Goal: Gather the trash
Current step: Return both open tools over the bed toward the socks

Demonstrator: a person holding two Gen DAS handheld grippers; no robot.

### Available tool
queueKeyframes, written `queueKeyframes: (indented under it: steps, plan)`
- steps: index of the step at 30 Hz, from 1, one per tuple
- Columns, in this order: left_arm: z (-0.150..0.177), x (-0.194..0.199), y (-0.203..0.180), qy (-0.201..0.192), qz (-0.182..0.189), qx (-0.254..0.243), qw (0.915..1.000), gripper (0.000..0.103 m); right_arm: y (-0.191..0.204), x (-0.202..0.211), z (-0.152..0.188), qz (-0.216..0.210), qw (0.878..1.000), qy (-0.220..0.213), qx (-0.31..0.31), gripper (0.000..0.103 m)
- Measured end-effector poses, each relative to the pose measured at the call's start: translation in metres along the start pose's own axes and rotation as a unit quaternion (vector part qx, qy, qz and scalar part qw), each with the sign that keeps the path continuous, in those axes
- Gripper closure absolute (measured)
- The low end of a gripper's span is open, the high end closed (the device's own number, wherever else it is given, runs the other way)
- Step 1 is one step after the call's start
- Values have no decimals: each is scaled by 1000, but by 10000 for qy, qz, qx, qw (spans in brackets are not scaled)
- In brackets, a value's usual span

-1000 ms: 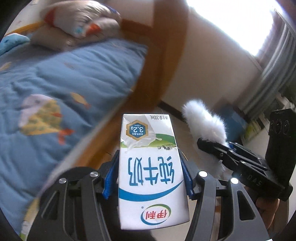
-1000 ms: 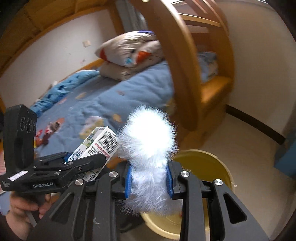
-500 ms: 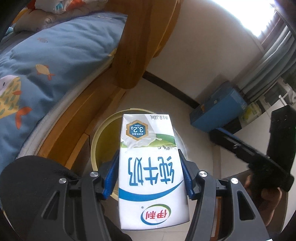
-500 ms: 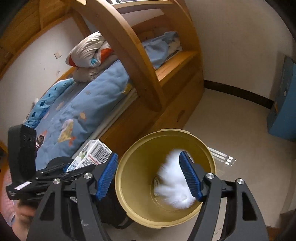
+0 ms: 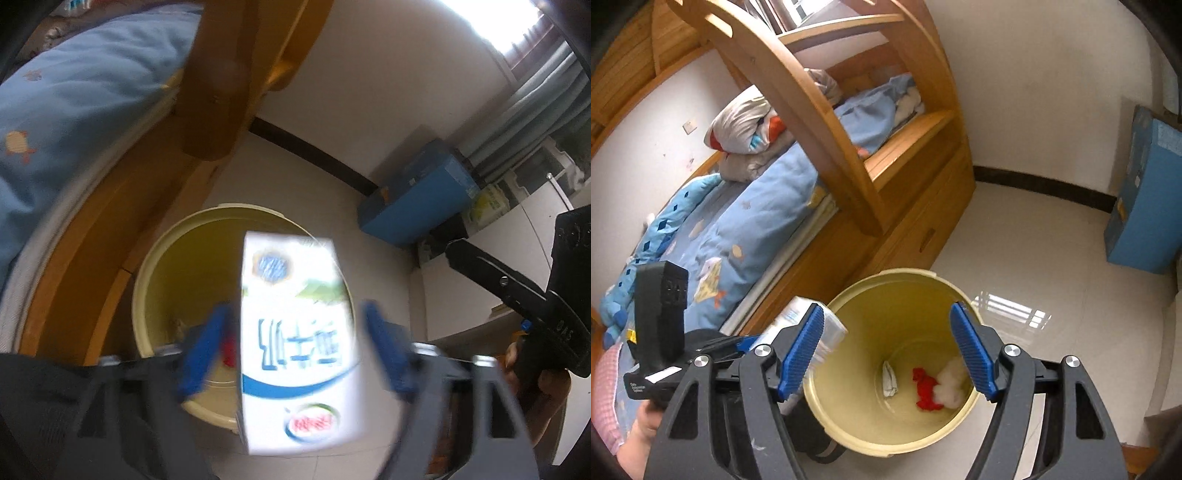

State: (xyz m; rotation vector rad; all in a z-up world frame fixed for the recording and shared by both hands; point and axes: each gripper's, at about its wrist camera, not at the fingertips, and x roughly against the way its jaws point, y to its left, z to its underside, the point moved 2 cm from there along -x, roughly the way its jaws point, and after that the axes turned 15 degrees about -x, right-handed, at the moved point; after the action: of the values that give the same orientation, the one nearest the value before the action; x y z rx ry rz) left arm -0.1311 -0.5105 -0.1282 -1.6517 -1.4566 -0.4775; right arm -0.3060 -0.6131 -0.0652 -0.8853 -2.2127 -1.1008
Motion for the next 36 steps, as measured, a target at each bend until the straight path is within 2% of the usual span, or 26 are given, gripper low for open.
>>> queueKeyframes:
  steps: [2,6,10,12,14,18,19,23,26,28,30,35,36]
  plan:
    - [-1,-3,0,88,65,-9,9999,12,-1,3,-2,-6,10000,-73,-46,27]
    - [3,-2,2,118,-27,-36,9999,12,-2,2,-1,-118,9998,-6,-145,27]
    - [4,14,9,-116,-22,67,9999,12,5,0,1,-137,9999,-2,-76,27]
    - [4,31,17,-344,-165,106,9992,12,11,1,1,-207,9998,-12,-55,27]
    - [3,55,26,-610,-481,125,9969,12,21,0,1,-273,9996,-40,47,25]
    - [5,107,40,-1121,-1115,182,9873,10,47,-3,7,-422,9987,-138,263,19]
    - [7,122,43,-1252,-1325,191,9830,10,58,-5,10,-524,9979,-112,365,18]
    - [21,179,51,-1725,-2332,160,9569,7,99,-8,20,-814,9943,-132,682,13]
    - [41,219,58,-1941,-2972,292,9344,6,137,-14,33,-1068,9888,-55,1043,12]
    - [57,243,62,-2035,-3440,374,9159,6,163,-18,44,-1236,9835,-83,1318,12]
    - [77,262,67,-2056,-3870,485,8976,4,196,-22,62,-1543,9735,-62,1685,10]
    - [134,301,84,-1903,-4535,819,8668,4,259,-34,98,-2178,9536,146,2072,9]
    - [149,311,89,-1822,-4734,916,8569,4,275,-36,107,-2307,9483,171,2175,9]
